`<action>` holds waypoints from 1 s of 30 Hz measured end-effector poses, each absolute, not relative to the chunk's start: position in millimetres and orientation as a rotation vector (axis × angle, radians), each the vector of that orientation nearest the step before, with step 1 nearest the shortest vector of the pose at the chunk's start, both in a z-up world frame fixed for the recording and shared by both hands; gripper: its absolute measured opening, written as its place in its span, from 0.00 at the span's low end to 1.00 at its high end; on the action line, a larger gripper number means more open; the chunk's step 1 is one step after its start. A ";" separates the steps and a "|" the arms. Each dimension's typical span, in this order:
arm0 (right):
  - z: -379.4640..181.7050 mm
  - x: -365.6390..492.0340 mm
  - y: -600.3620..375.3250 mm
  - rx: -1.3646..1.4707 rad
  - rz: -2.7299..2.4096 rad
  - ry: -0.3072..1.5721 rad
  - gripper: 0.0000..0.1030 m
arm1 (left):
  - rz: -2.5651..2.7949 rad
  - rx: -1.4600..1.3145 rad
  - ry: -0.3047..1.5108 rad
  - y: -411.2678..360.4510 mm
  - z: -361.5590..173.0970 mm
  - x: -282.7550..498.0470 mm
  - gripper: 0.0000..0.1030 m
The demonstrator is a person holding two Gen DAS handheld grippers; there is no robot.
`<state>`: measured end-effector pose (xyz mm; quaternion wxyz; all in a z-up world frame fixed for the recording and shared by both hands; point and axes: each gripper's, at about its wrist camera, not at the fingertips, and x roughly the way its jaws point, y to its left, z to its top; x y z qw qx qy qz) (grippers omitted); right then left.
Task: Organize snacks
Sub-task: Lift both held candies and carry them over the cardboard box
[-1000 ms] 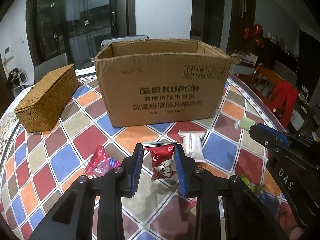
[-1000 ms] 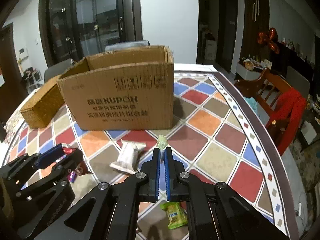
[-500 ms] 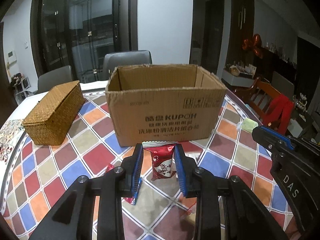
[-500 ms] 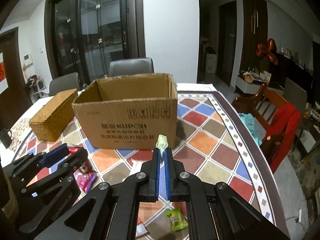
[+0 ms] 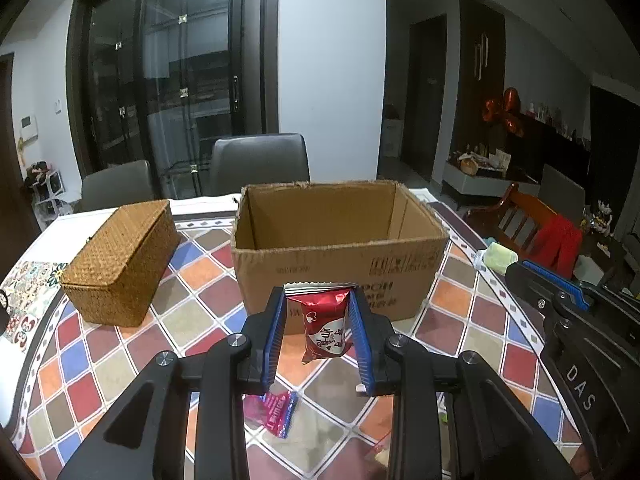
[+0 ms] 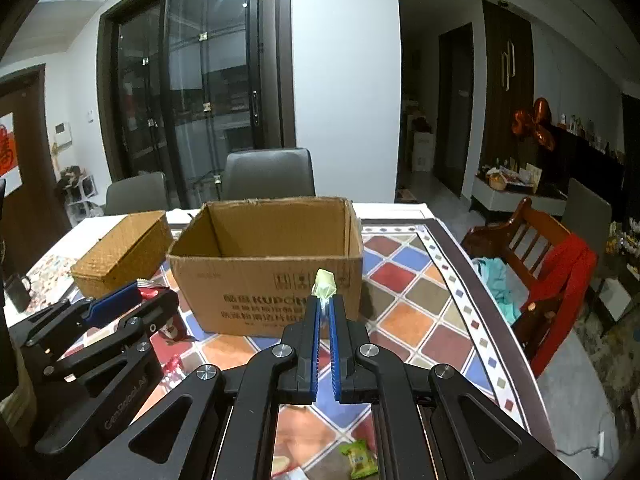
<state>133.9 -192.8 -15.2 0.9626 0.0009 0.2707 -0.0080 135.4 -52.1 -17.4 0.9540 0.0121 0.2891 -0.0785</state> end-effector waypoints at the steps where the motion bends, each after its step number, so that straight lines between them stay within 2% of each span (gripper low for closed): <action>1: -14.0 133.4 -192.0 0.001 -0.015 0.545 0.05 | -0.159 0.023 0.584 -51.3 -16.1 135.2 0.31; 30: 25.2 163.8 -178.9 -0.012 0.013 0.447 0.05 | -0.164 0.038 0.507 -41.7 19.0 168.1 0.31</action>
